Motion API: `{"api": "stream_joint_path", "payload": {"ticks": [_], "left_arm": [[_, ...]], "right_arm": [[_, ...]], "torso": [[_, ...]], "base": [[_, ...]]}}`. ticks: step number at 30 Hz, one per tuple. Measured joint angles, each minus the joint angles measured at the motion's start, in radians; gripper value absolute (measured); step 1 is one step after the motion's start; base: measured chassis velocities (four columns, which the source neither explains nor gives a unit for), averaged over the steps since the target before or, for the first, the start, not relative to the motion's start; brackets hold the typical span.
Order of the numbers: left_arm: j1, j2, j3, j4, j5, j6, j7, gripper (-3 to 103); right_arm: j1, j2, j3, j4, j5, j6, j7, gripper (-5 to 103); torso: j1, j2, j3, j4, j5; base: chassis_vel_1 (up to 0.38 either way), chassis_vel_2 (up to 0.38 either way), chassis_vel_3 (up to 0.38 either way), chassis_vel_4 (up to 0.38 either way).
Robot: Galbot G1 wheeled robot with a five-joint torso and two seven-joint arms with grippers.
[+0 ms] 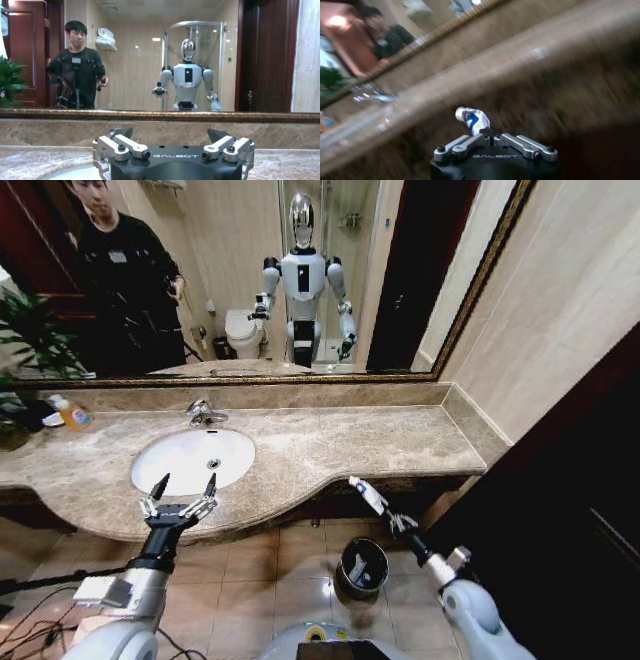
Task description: Pick up the trash from the sink and place it in the trash bin.
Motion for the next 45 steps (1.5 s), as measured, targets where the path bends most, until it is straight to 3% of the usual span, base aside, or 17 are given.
{"api": "stream_joint_path", "payload": {"ticks": [11,14,16,19,36,39,41,45], "left_arm": [[0.000,0.000,0.000,0.000,0.000,0.000,0.000,100],[0.000,0.000,0.000,0.000,0.000,0.000,0.000,100],[0.000,0.000,0.000,0.000,0.000,0.000,0.000,100],[0.000,0.000,0.000,0.000,0.000,0.000,0.000,100],[0.000,0.000,0.000,0.000,0.000,0.000,0.000,100],[0.000,0.000,0.000,0.000,0.000,0.000,0.000,100],[0.000,0.000,0.000,0.000,0.000,0.000,0.000,100],[0.000,0.000,0.000,0.000,0.000,0.000,0.000,100]], "right_arm": [[0.131,0.061,-0.074,-0.383,-0.085,0.060,0.127,0],[0.191,0.084,-0.123,-0.540,-0.131,0.118,0.260,0],[0.199,0.086,-0.131,-0.558,-0.132,0.121,0.278,0],[0.239,0.105,-0.170,-0.641,-0.134,0.124,0.368,0],[0.346,0.170,-0.199,-0.783,-0.168,0.130,0.426,-1],[0.342,0.175,-0.201,-0.778,-0.168,0.133,0.442,13],[0.341,0.177,-0.202,-0.776,-0.168,0.133,0.445,13],[0.335,0.184,-0.204,-0.762,-0.173,0.137,0.457,29]], "torso": [[0.000,0.000,0.000,0.0000,0.0001],[0.000,0.000,0.000,0.0001,0.0002],[0.000,0.000,0.000,0.0001,0.0000],[0.000,0.000,0.000,0.0001,-0.0001],[0.000,0.000,0.000,0.0001,-0.0001],[0.000,0.000,0.000,0.0001,0.0000],[0.000,0.000,0.000,0.0001,0.0001],[0.000,0.000,0.000,0.0001,0.0001]], "base": [[0.000,0.000,0.000,0.000],[0.000,0.000,0.000,0.000],[0.000,0.000,0.000,0.000],[0.000,0.000,0.000,0.000],[0.000,0.000,0.000,0.000],[0.000,0.000,0.000,0.000],[0.000,0.000,0.000,0.000],[0.000,0.000,0.000,0.000]]}}
